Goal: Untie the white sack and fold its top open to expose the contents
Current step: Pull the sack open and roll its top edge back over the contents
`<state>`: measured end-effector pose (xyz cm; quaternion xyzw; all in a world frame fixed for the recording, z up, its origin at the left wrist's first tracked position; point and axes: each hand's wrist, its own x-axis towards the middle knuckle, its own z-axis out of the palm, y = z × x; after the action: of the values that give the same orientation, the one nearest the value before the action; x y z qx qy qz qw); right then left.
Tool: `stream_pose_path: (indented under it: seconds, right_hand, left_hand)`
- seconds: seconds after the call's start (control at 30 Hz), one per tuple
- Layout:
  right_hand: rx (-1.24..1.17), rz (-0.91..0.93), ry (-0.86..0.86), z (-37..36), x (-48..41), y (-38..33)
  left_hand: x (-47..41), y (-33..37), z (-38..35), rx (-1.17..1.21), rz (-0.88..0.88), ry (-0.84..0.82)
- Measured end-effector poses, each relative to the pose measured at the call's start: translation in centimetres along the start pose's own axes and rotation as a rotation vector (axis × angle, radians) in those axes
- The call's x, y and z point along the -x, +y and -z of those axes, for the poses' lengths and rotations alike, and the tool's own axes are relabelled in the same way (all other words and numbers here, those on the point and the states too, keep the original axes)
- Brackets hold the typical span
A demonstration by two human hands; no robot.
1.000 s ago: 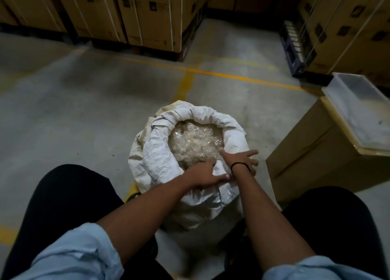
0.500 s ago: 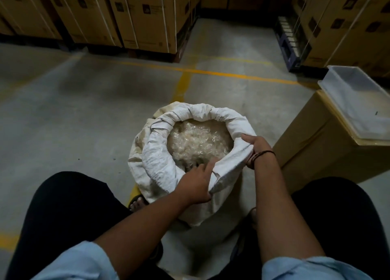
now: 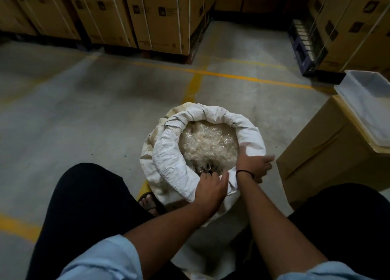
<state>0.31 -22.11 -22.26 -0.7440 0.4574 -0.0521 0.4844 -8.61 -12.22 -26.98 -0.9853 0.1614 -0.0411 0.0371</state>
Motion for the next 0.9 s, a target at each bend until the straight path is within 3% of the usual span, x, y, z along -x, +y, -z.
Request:
stream_pose_path:
  seconds: [0.07,0.17,0.3,0.4,0.5,0.57,0.63,0.67,0.7,0.77,0.8,0.83,0.9]
  right_hand:
    - [0.128,0.069,-0.069,-1.0,1.2,0.9]
    - [0.210,0.027,-0.145,-0.8,0.1,2.4]
    - [-0.032,-0.025,-0.230,1.9,-3.5,1.6]
    - [-0.208,-0.099,-0.470,2.6,-6.0,1.8]
    - [-0.405,-0.257,-0.581,1.8,-8.2,4.0]
    - [-0.417,-0.250,-0.633,1.4,-7.5,3.6]
    - [-0.207,-0.251,-0.549,1.8,-4.9,1.5]
    - [-0.007,-0.241,-0.429,1.9,-4.3,0.9]
    - [0.274,-0.127,-0.295,2.3,-3.5,0.1]
    - [0.621,0.451,-0.125,2.6,-1.8,-0.6]
    - [0.645,0.759,-0.134,2.9,-0.7,-1.2]
    - [0.627,0.985,-0.255,3.0,0.3,-1.7]
    - [0.713,1.285,-0.659,3.1,1.7,-2.0]
  left_hand:
    - [0.5,0.3,0.0,-0.009,-0.016,0.000]
    - [1.3,-0.3,0.2,0.001,-0.070,-0.077]
    - [1.1,-2.4,1.0,0.240,-0.229,-0.136]
    - [0.2,-5.6,1.8,0.315,-0.360,-0.248]
    - [0.0,-9.0,1.6,0.156,-0.358,-0.341]
    - [0.3,-9.8,1.5,-0.010,-0.403,-0.409]
    - [0.3,-10.1,2.4,-0.192,-0.501,-0.467]
    - [0.0,-10.6,3.3,-0.242,-0.528,-0.485]
    - [-0.3,-11.4,4.4,-0.268,-0.541,-0.493]
    - [-0.7,-13.1,6.5,-0.300,-0.555,-0.480]
    - [-0.6,-13.8,7.4,-0.306,-0.549,-0.455]
    - [-0.3,-14.2,7.7,-0.317,-0.544,-0.423]
    - [0.1,-14.0,7.4,-0.294,-0.556,-0.319]
